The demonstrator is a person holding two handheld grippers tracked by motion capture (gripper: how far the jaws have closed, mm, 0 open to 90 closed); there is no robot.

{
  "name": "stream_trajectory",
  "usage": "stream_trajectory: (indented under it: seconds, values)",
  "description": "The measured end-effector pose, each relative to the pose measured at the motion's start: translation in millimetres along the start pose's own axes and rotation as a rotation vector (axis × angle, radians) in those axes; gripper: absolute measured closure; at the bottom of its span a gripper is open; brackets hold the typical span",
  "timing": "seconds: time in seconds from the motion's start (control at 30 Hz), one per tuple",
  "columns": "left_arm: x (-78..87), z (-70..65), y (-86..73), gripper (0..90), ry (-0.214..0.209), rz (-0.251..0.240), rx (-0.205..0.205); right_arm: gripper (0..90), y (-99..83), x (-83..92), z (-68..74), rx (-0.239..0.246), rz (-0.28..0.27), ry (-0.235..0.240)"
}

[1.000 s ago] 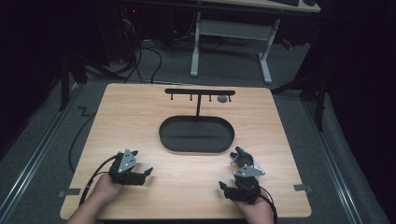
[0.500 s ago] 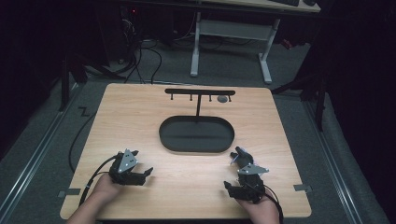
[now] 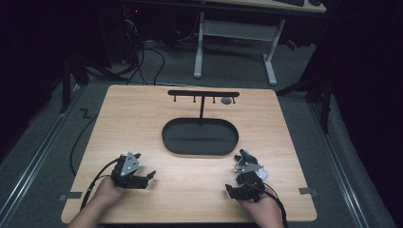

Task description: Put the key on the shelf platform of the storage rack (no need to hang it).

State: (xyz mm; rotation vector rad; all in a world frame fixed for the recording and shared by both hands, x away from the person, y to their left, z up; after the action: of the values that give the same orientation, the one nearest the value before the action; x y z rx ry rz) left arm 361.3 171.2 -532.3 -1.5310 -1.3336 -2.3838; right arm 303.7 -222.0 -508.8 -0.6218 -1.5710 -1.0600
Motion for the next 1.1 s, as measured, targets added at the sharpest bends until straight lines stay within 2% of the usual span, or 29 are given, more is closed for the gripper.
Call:
stream_trajectory:
  seconds: [0.2,0.4,0.6,0.73,1.1]
  values:
    - [-0.1,-0.5,0.0,15.4,0.003,0.0,-0.001,32.5,4.3,2.4,0.4,0.018,0.04,-0.005]
    - [-0.1,-0.1,0.1,15.3,0.001,0.002,-0.001,32.0,9.9,12.7,-1.5,0.037,0.084,-0.008]
    - [-0.3,0.1,0.3,15.4,-0.002,0.003,0.0,31.7,10.9,26.3,-4.1,0.028,0.115,-0.01]
    - [-0.5,-0.2,0.4,15.3,-0.001,0.002,0.001,31.6,10.5,35.8,-8.8,0.003,0.124,0.02]
    - [-0.7,-0.1,0.5,15.3,0.001,0.005,0.003,31.7,5.5,52.7,-29.4,-0.03,0.147,-0.032]
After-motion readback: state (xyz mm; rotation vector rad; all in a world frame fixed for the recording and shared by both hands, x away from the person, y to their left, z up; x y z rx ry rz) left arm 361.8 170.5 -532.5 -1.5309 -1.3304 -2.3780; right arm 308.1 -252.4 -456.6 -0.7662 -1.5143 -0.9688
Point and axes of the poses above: each handheld gripper's, and its own axes: x roughly backward along the jaws, y roughly out of its top, z roughly to its left, the point moved 1 cm from there along -x, roughly forward along the jaws, and after that the axes turned 14 degrees about z, right-handed, at the moved point
